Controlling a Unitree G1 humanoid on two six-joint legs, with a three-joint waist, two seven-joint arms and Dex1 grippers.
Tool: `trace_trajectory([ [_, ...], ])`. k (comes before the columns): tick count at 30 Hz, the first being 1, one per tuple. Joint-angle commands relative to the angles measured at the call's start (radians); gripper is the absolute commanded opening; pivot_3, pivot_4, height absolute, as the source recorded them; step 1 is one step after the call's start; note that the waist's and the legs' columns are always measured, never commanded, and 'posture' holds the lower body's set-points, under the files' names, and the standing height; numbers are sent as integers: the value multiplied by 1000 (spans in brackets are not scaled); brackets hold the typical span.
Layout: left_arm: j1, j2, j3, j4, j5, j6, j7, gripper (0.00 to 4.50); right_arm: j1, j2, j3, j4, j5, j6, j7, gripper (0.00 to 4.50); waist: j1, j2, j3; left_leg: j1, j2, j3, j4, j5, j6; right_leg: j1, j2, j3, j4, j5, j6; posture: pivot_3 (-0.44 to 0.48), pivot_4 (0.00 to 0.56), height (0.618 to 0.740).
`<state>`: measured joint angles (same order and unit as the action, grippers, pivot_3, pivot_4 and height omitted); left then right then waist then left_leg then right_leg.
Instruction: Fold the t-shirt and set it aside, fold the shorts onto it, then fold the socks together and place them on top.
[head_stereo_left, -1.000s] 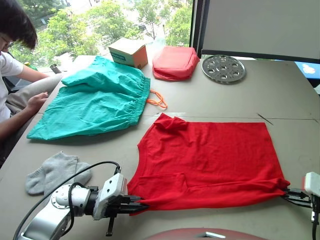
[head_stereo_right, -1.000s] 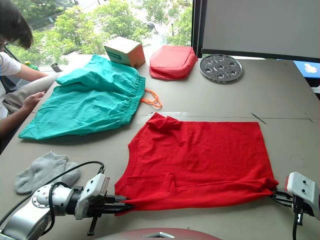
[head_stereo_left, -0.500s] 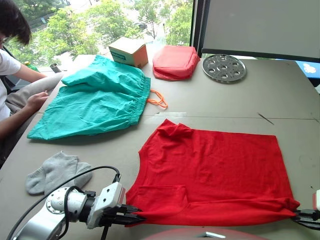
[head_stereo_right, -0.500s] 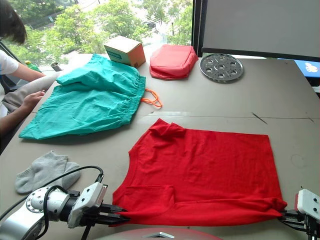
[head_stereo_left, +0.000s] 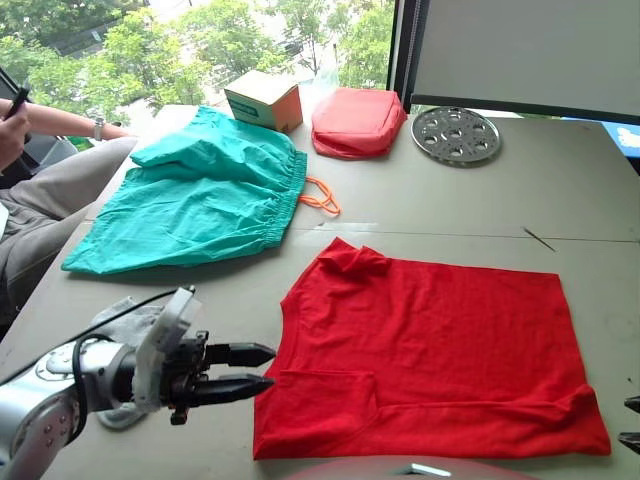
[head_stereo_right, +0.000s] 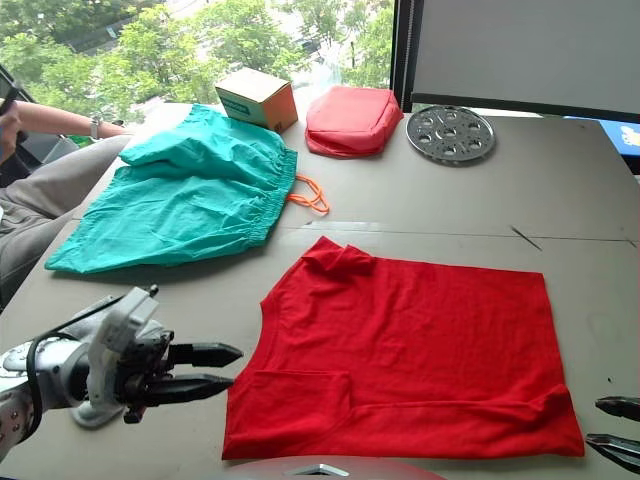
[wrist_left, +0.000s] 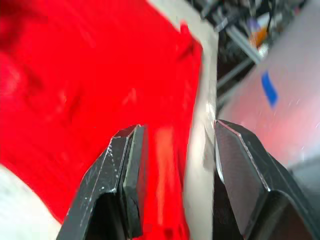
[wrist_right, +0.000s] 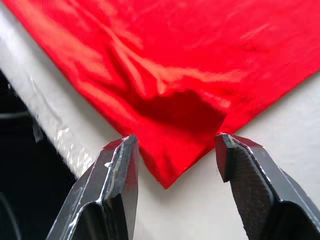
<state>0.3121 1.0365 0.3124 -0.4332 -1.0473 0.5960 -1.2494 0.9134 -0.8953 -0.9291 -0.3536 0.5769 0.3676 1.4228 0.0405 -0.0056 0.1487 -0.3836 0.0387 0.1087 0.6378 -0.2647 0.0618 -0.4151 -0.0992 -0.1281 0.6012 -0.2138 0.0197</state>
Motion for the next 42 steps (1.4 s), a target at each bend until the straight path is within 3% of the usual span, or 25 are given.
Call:
trace_trajectory([
  [1,-251,-118,-59,59,-13,56,250,2348,-166,-30,-54,-79,199,152,-136,2589,-4,0,0,1,0,0,0,0,0,1,0,0,0,0,0,0,150,739],
  [4,-478,-212,-193,138,184,63,419,2348,-433,-38,100,-165,191,233,-432,2589,-8,-7,2,2,-1,0,2,0,0,2,0,0,0,0,0,0,150,739],
  [7,-610,-264,-335,196,376,1,449,2348,-656,-10,330,-181,116,347,-673,2589,-9,-12,3,1,-1,0,5,1,0,1,2,-2,0,1,1,0,150,739],
  [10,-698,-303,-438,257,505,-43,437,2348,-794,16,518,-157,1,393,-809,2589,1,-17,4,-1,-3,-1,6,0,1,-1,3,-2,1,5,-5,0,150,739],
  [11,-717,-317,-450,274,521,-45,432,2348,-832,24,557,-146,-18,416,-841,2589,3,-17,4,-5,-5,-2,6,1,-2,-4,3,-2,0,17,-11,0,150,739],
  [15,-751,-333,-494,303,568,-52,366,2348,-940,19,690,-101,-113,476,-920,2589,3,-16,3,-13,-7,-9,11,5,0,-8,4,-5,2,19,-13,0,150,739],
  [22,-787,-394,-486,344,561,-17,315,2348,-1058,77,711,-11,-116,574,-970,2589,0,-16,3,-13,-6,-12,17,3,4,-5,4,-9,3,17,-8,0,150,739],
  [33,-890,-518,-483,459,563,246,411,2348,-1033,104,618,-37,-64,669,-966,2589,-3,-16,3,-12,-8,-18,17,3,5,-1,11,-9,5,20,-3,0,150,739],
  [42,-930,-589,-498,505,574,311,422,2348,-953,74,544,-57,-70,698,-956,2589,-2,-16,3,-13,-10,-22,18,3,5,0,11,-8,5,20,-3,0,150,739],
])
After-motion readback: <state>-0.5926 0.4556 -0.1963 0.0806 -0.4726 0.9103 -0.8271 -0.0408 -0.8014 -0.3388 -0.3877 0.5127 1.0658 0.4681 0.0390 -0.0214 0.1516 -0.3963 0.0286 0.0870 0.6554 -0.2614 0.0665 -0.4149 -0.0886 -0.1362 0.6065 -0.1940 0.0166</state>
